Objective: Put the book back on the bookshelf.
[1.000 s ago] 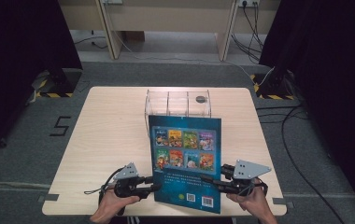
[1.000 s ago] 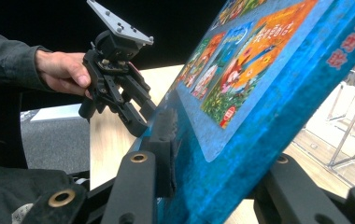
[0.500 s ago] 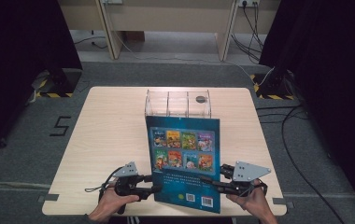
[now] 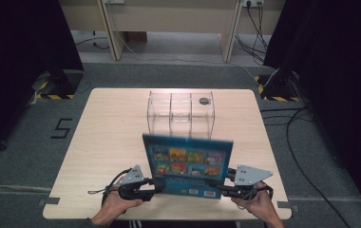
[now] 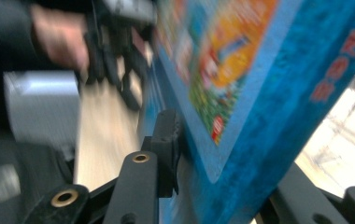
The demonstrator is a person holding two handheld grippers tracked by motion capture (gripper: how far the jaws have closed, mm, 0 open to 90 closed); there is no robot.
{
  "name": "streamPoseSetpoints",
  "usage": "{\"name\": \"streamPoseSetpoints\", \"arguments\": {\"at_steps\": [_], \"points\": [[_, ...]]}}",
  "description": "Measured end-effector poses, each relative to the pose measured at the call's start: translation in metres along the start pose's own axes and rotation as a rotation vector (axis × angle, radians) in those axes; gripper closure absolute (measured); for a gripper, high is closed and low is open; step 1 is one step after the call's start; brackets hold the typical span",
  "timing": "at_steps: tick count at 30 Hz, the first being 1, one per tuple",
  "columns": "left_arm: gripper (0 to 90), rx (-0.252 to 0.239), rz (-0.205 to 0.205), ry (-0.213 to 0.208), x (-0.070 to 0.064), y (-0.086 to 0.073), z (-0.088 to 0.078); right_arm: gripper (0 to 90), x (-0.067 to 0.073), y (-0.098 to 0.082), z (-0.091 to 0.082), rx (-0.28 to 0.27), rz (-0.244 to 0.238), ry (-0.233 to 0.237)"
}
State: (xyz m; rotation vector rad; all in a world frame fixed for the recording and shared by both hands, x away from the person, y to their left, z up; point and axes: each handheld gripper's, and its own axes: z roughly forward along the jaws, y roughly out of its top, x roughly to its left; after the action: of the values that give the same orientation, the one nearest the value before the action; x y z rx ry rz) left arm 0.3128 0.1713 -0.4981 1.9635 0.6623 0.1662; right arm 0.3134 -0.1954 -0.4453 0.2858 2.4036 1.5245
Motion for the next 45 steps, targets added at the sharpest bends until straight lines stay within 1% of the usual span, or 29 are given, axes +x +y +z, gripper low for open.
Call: {"name": "streamPoseSetpoints", "arguments": {"at_steps": [1,2,3,4,5,6,10,16,19,21,22,23,24,25,26,28,29,31,32,33,35,36,37,38,39,40,41,43,45], "points": [[62.3,0.005,0.005,0.012,0.002,0.0,-0.002,72.3,0.0,0.0,0.0,0.0,0.0,0.0],[62.1,0.014,0.011,0.015,0.003,-0.001,-0.003,71.6,0.002,-0.003,0.003,0.017,-0.017,0.0],[62.0,0.017,0.014,0.018,0.002,-0.001,-0.003,70.1,0.002,-0.003,0.006,0.025,-0.015,0.012],[62.3,0.02,0.008,0.016,0.002,-0.001,-0.003,68.5,0.003,-0.002,0.007,0.031,-0.021,0.012],[62.2,0.021,0.005,0.019,0.002,-0.001,-0.003,67.7,0.002,-0.003,0.007,0.02,0.006,0.012],[62.1,0.02,0.003,0.02,0.002,0.0,-0.003,67.8,0.002,-0.004,0.007,0.022,0.022,0.012],[62.1,0.018,-0.001,0.02,0.003,-0.001,-0.003,67.8,0.0,-0.005,0.008,0.001,0.038,0.014],[61.9,0.022,-0.02,0.015,0.003,0.0,-0.003,66.3,0.0,-0.007,0.008,-0.05,0.095,0.028],[61.9,0.016,-0.03,0.011,0.002,0.0,-0.003,67.1,-0.001,-0.006,0.008,-0.072,0.111,0.033],[61.6,0.011,-0.053,0.001,0.002,0.0,-0.003,69.4,0.0,-0.007,0.007,-0.081,0.12,0.032],[61.2,0.006,-0.066,-0.012,0.003,-0.001,-0.003,71.0,-0.001,-0.007,0.006,-0.096,0.136,0.037],[61.0,0.002,-0.057,-0.007,0.001,-0.001,-0.003,73.4,-0.001,-0.007,0.005,-0.111,0.147,0.044],[60.9,0.003,-0.034,0.005,0.0,-0.001,-0.003,75.4,0.0,-0.007,0.004,-0.116,0.143,0.045],[60.9,0.006,-0.025,0.013,0.0,0.0,-0.003,75.1,0.001,-0.007,0.004,-0.117,0.137,0.046],[60.5,0.001,-0.033,0.014,0.0,-0.001,-0.002,74.5,0.001,-0.008,0.004,-0.119,0.145,0.043],[60.3,0.004,-0.027,0.017,0.0,-0.001,-0.002,74.3,0.0,-0.011,0.005,-0.126,0.152,0.04],[60.4,0.004,-0.027,0.017,0.0,-0.001,-0.002,73.9,0.001,-0.011,0.005,-0.129,0.145,0.039],[60.6,0.001,0.005,0.036,-0.004,-0.002,-0.003,72.8,0.003,-0.01,0.005,-0.13,0.131,0.026],[60.6,0.006,0.022,0.04,-0.006,-0.001,-0.003,72.7,0.004,-0.01,0.008,-0.124,0.12,0.033],[60.6,0.008,0.028,0.039,-0.007,-0.001,-0.003,72.7,0.006,-0.01,0.011,-0.119,0.112,0.041],[60.6,0.014,0.035,0.038,-0.009,0.0,-0.002,72.8,0.008,-0.009,0.014,-0.113,0.107,0.049],[60.6,0.014,0.039,0.042,-0.009,0.0,-0.002,73.6,0.011,-0.009,0.019,-0.122,0.092,0.055],[60.8,0.013,0.039,0.043,-0.009,-0.001,-0.002,73.2,0.01,-0.009,0.021,-0.138,0.108,0.056],[60.8,0.013,0.04,0.046,-0.01,-0.001,-0.002,73.1,0.01,-0.01,0.021,-0.14,0.115,0.058],[60.6,0.013,0.034,0.04,-0.008,0.0,-0.002,72.6,0.011,-0.012,0.023,-0.169,0.11,0.05],[60.6,0.013,0.034,0.04,-0.008,0.0,-0.002,72.6,0.011,-0.012,0.023,-0.169,0.11,0.05],[60.6,0.011,0.026,0.036,-0.007,0.0,-0.002,71.2,0.011,-0.012,0.025,-0.195,0.097,0.049],[60.7,0.011,0.024,0.036,-0.007,0.0,-0.001,69.4,0.01,-0.012,0.025,-0.197,0.094,0.042],[60.7,0.01,0.019,0.036,-0.007,0.0,-0.001,63.0,0.01,-0.013,0.026,-0.209,0.119,0.014]]}}
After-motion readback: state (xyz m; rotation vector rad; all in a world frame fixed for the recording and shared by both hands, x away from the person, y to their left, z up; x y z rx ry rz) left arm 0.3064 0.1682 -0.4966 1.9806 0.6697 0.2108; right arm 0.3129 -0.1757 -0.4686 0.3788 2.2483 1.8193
